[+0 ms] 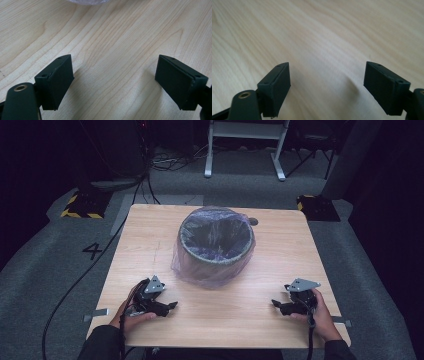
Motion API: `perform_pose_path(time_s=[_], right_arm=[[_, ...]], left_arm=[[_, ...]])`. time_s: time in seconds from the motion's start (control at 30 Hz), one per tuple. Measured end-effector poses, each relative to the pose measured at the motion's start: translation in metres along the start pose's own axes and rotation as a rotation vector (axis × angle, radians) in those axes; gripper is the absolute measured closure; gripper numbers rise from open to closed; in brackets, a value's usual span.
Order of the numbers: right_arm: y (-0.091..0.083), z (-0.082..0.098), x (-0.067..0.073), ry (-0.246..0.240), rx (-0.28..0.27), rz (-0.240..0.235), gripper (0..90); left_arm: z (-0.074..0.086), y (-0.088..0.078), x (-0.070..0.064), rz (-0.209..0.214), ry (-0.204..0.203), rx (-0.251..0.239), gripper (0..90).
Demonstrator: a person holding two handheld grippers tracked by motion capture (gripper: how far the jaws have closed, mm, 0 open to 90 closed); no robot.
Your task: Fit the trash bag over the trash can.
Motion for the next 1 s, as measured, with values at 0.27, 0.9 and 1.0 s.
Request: perform_pose_path(time_s=[0.27,0.9,1.0], right_arm=[[-0.017,0.021,-0.005,0.128,-0.07,0.023,19.6],[-0.031,0.032,-0.009,0.172,-0.063,0.089,18.3],[-0.031,0.031,-0.009,0.172,-0.061,0.088,17.4]], left_arm=[[0.0,0.0,0.0,0.003,0.003,0.0,14.6],[0.0,0.001,0.0,0.002,0.004,-0.001,14.6],[0.0,0.001,0.0,0.001,0.004,-0.001,14.7]])
Point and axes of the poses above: each handheld gripper's, and its own axes: y roughly forward along the jaws, z roughly out of its underside, x roughly to its left, the point moved 6 cm from there along y, roughly forward along the jaws, and after that the axes turned 11 degrees about -x, right-handed, at the moved point
